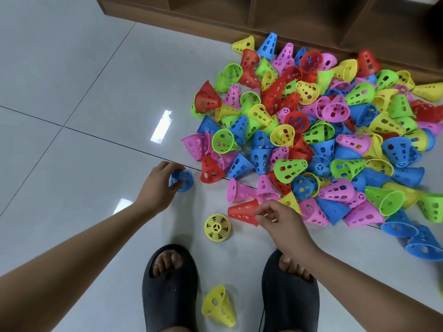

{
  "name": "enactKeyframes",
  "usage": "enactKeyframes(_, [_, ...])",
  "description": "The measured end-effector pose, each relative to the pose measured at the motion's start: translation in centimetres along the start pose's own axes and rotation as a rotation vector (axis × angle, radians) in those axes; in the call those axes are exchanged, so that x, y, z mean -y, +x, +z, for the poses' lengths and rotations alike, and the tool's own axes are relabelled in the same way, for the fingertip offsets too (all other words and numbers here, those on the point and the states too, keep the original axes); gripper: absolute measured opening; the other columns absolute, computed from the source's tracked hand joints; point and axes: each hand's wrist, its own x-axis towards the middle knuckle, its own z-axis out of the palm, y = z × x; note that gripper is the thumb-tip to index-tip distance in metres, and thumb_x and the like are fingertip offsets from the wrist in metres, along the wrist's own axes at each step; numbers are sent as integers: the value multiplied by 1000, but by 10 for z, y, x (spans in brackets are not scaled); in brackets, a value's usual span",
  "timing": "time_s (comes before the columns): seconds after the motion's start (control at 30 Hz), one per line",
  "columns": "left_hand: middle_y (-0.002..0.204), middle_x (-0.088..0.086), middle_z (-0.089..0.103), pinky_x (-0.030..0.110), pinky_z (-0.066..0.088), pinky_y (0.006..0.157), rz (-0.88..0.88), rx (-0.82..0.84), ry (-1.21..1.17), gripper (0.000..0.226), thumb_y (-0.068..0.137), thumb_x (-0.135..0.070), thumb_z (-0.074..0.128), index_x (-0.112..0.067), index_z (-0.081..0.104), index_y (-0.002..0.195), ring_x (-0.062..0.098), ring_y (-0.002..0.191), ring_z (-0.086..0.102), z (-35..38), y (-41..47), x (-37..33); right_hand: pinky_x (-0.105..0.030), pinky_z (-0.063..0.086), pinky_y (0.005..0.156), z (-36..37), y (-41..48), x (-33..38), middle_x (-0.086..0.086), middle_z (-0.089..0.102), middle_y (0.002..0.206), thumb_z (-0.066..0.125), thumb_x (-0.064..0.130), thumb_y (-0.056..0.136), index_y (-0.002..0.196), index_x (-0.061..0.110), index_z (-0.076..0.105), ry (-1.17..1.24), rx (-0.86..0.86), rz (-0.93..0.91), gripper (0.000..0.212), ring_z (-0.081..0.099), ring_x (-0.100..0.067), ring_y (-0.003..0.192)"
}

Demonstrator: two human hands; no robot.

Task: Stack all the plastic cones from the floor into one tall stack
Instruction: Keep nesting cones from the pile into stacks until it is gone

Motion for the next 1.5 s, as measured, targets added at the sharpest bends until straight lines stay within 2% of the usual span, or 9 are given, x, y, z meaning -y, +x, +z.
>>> enactKeyframes(0.1, [120, -9, 65, 40, 60, 87, -24, -70, -51, 38, 93, -15, 79, -28, 68, 127, 17, 106, 62, -4, -17, -6, -23, 57, 77, -3, 1, 1, 8, 72, 91, 74, 9, 95, 95, 25, 71, 120, -24, 2, 17, 69, -13, 90])
enactKeyframes(0.23, [117, -14, 66, 26, 56, 82, 35, -107, -168, 37, 94, -19, 80, -29, 67, 128, 13, 105, 62, -16, -41, -36, -29, 57, 71, -9, 3, 4, -2, 78, 93, 72, 4, 97, 104, 17, 68, 282, -44, 66, 15, 76, -18, 85])
enactKeyframes(0.43, [126, -18, 65, 17, 48, 89, 185, 49, -286, 46, 95, -25, 79, -30, 60, 137, 13, 117, 63, -21, -74, -90, -33, 55, 70, -18, 6, 6, -9, 80, 99, 70, 5, 98, 118, 12, 65, 497, -50, 145, 23, 76, -23, 85])
enactKeyframes(0.67, [131, -27, 57, 12, 43, 94, 220, 229, -238, 57, 95, -27, 79, -36, 49, 143, 5, 122, 57, 13, -95, -88, -31, 47, 71, -15, 1, 13, -10, 74, 93, 62, -2, 100, 119, 6, 71, 758, 59, 200, 23, 66, -18, 80])
enactKeyframes(1.0, [127, -22, 64, 18, 53, 83, 54, 265, -274, 59, 87, -23, 83, -31, 52, 137, 3, 116, 63, 39, -108, -64, -31, 49, 68, 17, -14, 10, -9, 77, 89, 68, 4, 99, 114, 12, 72, 459, 191, 135, 17, 71, -18, 82])
enactKeyframes(1.17, [101, -16, 70, 17, 52, 75, -20, 212, -281, 32, 87, -15, 79, -29, 58, 107, 7, 100, 69, 38, -126, -60, -28, 54, 70, 29, -7, 14, -7, 79, 91, 69, 7, 100, 115, 12, 70, 354, 228, 140, 16, 75, -17, 84])
enactKeyframes(1.3, [87, -19, 69, 19, 50, 74, -27, 458, -227, 19, 89, -18, 72, -32, 59, 89, 5, 85, 68, 39, -142, -68, -33, 58, 78, 37, 0, 11, -9, 80, 96, 71, 10, 98, 114, 13, 69, 298, 276, 198, 16, 78, -22, 90])
enactKeyframes(1.4, [83, -17, 71, 15, 51, 73, 14, 628, -207, 15, 88, -17, 69, -30, 64, 95, 5, 81, 69, 42, -152, -76, -36, 58, 82, 38, 0, 4, -12, 80, 98, 73, 12, 96, 113, 12, 69, 267, 294, 235, 18, 78, -27, 94])
enactKeyframes(1.5, [86, -11, 73, 24, 56, 78, 61, 758, -189, 18, 87, -30, 71, -32, 64, 104, 7, 80, 69, 46, -159, -79, -38, 59, 83, 35, -4, -2, -11, 80, 98, 72, 12, 95, 112, 15, 69, 225, 280, 236, 17, 78, -26, 94])
